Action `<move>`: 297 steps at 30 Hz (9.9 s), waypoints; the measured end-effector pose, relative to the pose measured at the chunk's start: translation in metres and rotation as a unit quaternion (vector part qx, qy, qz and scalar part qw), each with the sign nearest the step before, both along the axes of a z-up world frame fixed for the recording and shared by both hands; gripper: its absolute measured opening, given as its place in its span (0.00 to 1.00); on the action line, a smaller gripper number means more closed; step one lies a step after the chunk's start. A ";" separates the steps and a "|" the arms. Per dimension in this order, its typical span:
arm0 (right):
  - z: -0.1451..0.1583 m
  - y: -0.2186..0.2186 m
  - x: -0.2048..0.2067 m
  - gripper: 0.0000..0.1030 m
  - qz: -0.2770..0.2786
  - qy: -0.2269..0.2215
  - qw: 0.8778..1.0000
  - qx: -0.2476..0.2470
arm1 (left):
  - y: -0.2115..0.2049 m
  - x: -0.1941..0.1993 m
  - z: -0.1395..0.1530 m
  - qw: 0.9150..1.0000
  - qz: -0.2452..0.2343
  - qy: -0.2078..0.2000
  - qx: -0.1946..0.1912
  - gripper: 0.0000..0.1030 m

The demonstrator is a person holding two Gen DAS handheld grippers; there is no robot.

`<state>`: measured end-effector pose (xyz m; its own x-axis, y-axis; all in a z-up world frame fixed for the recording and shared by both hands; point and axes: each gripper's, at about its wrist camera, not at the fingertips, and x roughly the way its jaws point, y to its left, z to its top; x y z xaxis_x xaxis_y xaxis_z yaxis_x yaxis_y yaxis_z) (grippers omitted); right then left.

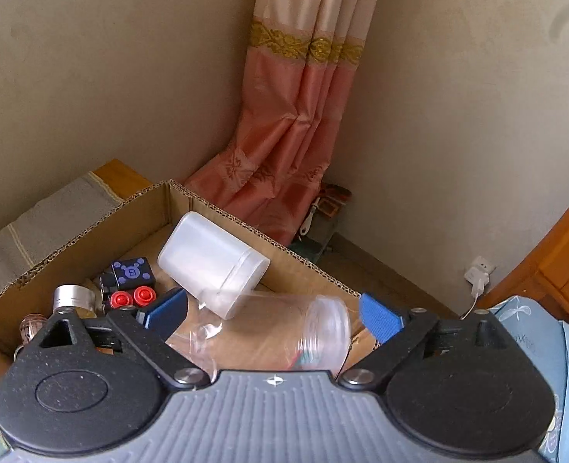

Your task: Organize rigid objects

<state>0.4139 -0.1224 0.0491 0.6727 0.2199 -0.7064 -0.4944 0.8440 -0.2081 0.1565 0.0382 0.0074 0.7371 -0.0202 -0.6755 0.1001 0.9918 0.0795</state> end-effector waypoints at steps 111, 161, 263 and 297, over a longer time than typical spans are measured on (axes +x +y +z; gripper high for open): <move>-0.109 -0.019 -0.201 1.00 0.006 0.071 0.995 0.070 | -0.039 0.048 -0.101 0.994 0.076 0.066 -0.052 0.99; -0.088 -0.040 -0.200 0.62 0.057 0.070 0.995 0.043 | -0.031 0.019 -0.074 0.996 -0.044 0.074 -0.007 0.87; 0.037 -0.030 -0.286 1.00 -0.237 -0.010 0.967 0.088 | -0.048 -0.076 0.055 0.998 0.052 -0.034 0.012 0.99; 0.041 -0.031 -0.289 1.00 -0.247 -0.011 0.964 0.095 | -0.050 -0.076 0.049 0.998 0.062 -0.019 0.005 0.99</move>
<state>0.1250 -0.1538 0.0901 0.7426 -0.0072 -0.6697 -0.0187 0.9993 -0.0315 0.0807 -0.0118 0.0561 0.7589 0.0792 -0.6464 -0.0260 0.9955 0.0914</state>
